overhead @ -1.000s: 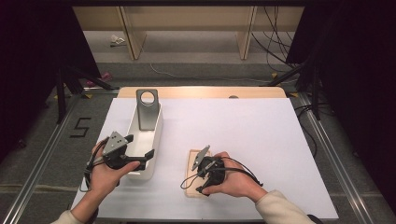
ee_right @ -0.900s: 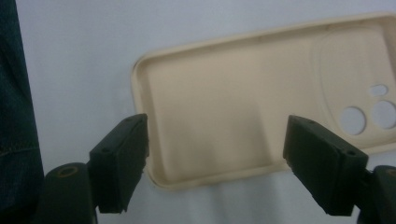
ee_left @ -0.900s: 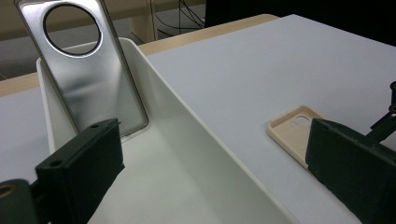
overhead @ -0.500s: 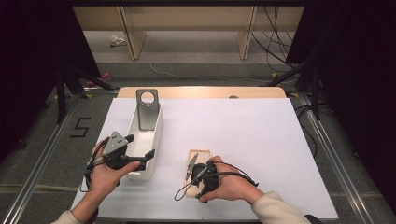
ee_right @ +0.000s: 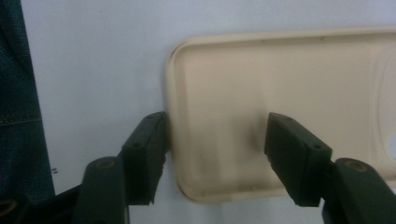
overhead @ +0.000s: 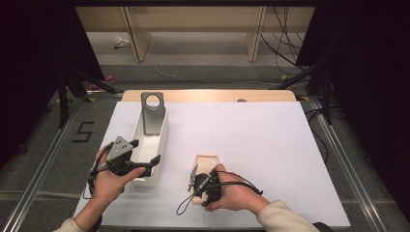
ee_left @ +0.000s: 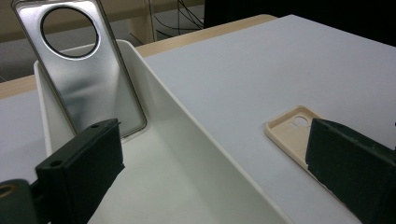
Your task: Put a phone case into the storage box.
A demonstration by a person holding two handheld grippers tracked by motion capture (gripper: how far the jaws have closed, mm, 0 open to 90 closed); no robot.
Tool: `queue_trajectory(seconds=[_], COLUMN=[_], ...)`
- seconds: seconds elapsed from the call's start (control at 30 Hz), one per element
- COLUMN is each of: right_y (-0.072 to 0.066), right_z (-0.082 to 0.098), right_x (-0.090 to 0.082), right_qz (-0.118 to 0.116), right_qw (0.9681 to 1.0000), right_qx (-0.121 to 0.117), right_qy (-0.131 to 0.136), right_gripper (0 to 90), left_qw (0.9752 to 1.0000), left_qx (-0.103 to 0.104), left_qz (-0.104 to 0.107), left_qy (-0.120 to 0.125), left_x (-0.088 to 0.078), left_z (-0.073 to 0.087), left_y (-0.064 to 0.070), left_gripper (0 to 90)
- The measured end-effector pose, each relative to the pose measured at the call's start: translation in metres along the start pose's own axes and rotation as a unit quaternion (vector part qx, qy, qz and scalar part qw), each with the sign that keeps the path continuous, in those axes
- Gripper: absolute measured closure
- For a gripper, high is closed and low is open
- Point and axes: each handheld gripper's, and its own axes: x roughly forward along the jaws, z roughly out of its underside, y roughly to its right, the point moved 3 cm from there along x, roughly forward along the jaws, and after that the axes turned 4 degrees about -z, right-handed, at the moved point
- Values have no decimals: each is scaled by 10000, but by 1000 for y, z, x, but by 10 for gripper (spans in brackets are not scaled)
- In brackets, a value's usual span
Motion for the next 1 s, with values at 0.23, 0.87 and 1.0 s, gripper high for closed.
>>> queue_trajectory(seconds=[0.23,0.87,1.0], right_y=[-4,-17,-17], right_z=[-1,-4,-2], right_x=[-1,-3,-3], right_qz=[-70,-192,-219], right_qw=[10000,9990,9990], right_qx=[-61,-371,-369], right_qy=[-36,-156,-114], right_gripper=[528,863,870], left_qw=[10000,10000,10000], left_qx=[-1,-11,-13], left_qz=[6,18,31], left_qy=[0,5,13], left_x=[0,0,0], left_z=[0,0,0], left_y=[0,1,0], left_gripper=[35,37,38])
